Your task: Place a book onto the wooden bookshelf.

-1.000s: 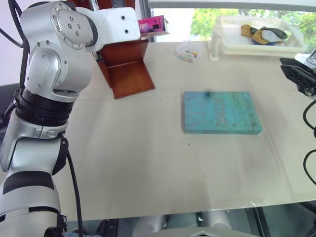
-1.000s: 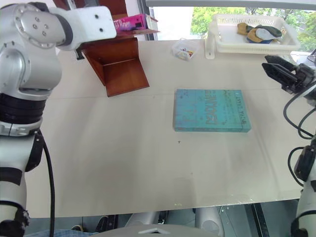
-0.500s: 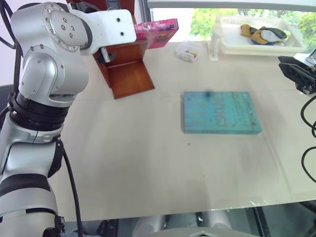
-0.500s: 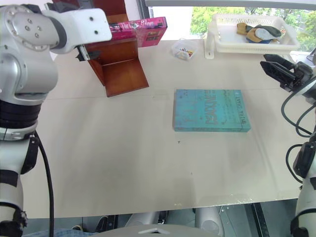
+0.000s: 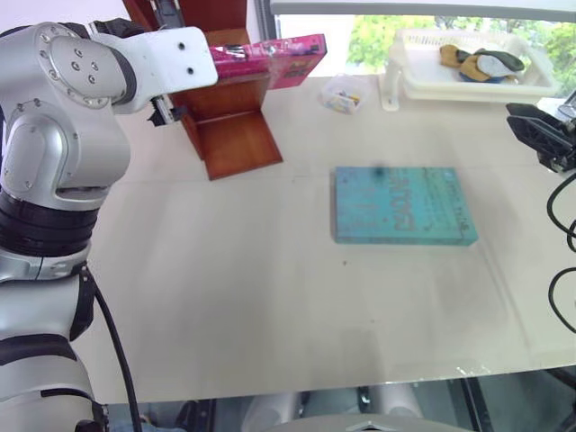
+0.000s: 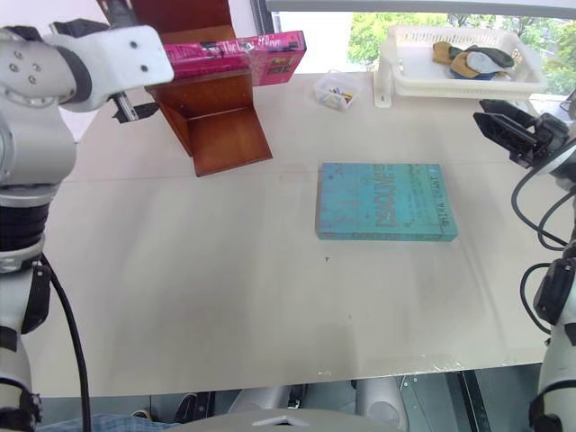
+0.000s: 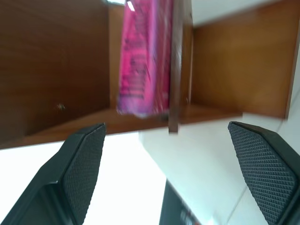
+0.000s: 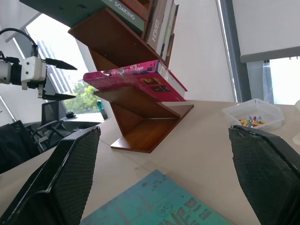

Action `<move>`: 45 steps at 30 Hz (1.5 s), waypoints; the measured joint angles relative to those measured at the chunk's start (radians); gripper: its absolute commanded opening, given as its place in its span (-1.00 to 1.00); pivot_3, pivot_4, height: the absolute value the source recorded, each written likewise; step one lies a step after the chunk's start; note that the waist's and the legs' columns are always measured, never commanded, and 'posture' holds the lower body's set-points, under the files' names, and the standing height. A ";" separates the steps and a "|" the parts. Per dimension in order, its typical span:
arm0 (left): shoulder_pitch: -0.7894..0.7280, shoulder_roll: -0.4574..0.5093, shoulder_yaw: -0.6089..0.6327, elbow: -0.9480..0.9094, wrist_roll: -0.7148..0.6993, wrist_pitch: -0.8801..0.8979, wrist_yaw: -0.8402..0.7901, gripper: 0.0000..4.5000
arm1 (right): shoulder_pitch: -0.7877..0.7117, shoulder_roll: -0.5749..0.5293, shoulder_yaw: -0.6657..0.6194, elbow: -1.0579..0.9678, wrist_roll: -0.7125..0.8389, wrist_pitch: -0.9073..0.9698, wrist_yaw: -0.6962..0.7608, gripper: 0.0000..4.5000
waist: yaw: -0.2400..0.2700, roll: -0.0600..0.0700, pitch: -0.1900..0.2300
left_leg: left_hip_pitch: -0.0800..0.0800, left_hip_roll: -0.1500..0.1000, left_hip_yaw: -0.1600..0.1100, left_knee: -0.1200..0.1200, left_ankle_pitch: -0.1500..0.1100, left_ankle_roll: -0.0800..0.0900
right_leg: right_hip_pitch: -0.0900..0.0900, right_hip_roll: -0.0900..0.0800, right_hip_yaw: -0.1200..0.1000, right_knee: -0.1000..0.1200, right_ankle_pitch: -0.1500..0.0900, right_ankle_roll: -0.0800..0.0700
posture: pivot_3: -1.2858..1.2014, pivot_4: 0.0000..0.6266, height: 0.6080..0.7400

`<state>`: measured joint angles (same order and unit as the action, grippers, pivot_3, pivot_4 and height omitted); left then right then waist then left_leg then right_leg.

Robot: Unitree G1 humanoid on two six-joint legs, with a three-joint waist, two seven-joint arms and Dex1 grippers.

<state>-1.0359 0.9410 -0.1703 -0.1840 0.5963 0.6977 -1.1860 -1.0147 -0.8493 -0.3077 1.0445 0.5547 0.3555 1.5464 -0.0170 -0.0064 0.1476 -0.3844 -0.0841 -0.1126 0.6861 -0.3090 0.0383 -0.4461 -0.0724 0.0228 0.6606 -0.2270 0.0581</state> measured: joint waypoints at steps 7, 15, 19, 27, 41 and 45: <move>0.245 -0.081 0.258 -0.210 -0.227 0.111 0.015 0.99 | 0.048 -0.008 0.016 -0.007 0.005 0.012 0.000 1.00 | -0.005 0.000 0.000 | 0.000 0.001 0.000 0.000 0.000 0.000 | 0.000 -0.001 0.000 -0.001 0.000 0.000 | 0.03 -0.52 1.00; 0.433 -0.293 0.638 -0.491 -0.489 0.369 0.058 0.99 | 0.064 -0.030 0.019 -0.021 0.006 0.009 0.001 1.00 | 0.001 0.000 -0.001 | 0.001 0.002 0.001 0.002 0.000 0.000 | 0.002 -0.001 0.000 -0.003 0.000 0.000 | 0.03 -0.52 1.00; 0.454 -0.472 0.739 -0.560 -0.612 0.364 0.146 0.99 | 0.068 -0.029 0.019 -0.022 0.006 0.009 0.001 1.00 | 0.007 -0.002 0.000 | 0.003 0.002 -0.001 0.003 0.000 -0.001 | 0.008 -0.002 -0.002 -0.006 0.000 0.000 | 0.03 -0.52 1.00; 0.655 -0.902 0.519 -0.367 -0.749 -0.027 0.412 0.99 | 0.175 -0.059 0.011 -0.144 0.049 0.039 0.001 1.00 | 0.018 0.001 -0.002 | 0.005 0.002 -0.005 0.003 0.000 -0.001 | 0.015 -0.002 -0.003 -0.014 0.001 0.000 | 0.03 -0.52 1.00; 0.323 -1.005 0.403 0.527 -0.825 -0.642 0.514 0.99 | 0.707 -0.047 -0.240 -0.765 0.277 0.240 -0.099 1.00 | 0.052 0.003 -0.004 | 0.006 0.000 -0.003 0.006 0.000 0.000 | 0.015 -0.002 -0.005 -0.012 0.002 0.002 | 0.03 -0.52 1.00; 0.077 -1.053 0.408 0.982 -0.835 -0.864 0.519 0.99 | 0.848 -0.041 -0.353 -0.930 0.384 0.334 -0.173 1.00 | 0.058 0.002 -0.003 | 0.003 0.000 -0.003 0.006 0.000 0.000 | 0.014 -0.002 -0.006 -0.014 0.002 0.002 | 0.03 -0.52 1.00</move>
<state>-0.9593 -0.1122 0.2380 0.7981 -0.2389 -0.1660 -0.6666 -0.1665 -0.8905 -0.6604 0.1147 0.9388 0.6896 1.3729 0.0405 -0.0039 0.1443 -0.3809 -0.0839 -0.1160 0.6921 -0.3093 0.0388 -0.4322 -0.0743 0.0169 0.6465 -0.2247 0.0603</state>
